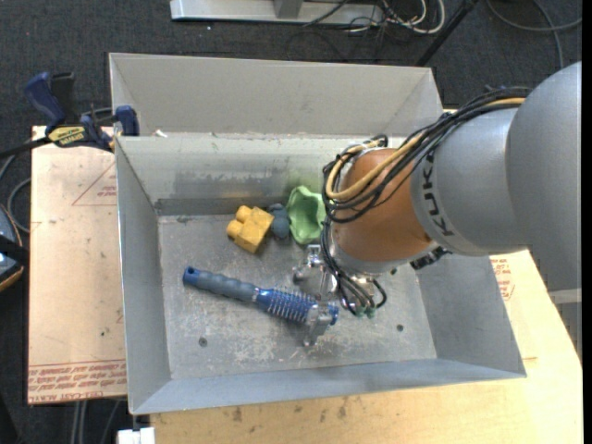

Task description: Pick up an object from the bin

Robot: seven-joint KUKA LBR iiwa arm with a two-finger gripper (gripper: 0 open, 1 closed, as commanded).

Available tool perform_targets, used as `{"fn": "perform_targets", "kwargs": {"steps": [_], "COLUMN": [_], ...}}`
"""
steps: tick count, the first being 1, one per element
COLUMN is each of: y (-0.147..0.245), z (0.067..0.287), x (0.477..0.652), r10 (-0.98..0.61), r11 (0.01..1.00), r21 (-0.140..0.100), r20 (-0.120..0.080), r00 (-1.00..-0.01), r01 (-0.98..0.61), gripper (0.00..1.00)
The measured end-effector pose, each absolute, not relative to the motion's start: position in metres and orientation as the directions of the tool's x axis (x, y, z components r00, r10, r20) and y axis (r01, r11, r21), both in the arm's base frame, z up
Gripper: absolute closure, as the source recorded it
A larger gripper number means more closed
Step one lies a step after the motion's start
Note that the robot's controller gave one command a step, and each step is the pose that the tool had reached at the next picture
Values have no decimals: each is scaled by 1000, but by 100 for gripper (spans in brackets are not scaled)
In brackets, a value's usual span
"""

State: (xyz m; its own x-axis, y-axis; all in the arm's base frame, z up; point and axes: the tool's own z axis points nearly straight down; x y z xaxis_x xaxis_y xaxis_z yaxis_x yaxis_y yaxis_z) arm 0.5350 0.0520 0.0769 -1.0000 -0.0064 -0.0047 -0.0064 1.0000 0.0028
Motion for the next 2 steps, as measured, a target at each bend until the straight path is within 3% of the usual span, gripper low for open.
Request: {"fn": "perform_targets", "kwargs": {"steps": [1,2], "y": [52,38], "z": [80,229], "x": [537,551], "r10": [-5,19], "r11": [1000,1000], "r21": [3,1], "r20": [-9,-8], "r00": [-1000,-1000], "r01": [-5,19], "gripper": [100,100]}}
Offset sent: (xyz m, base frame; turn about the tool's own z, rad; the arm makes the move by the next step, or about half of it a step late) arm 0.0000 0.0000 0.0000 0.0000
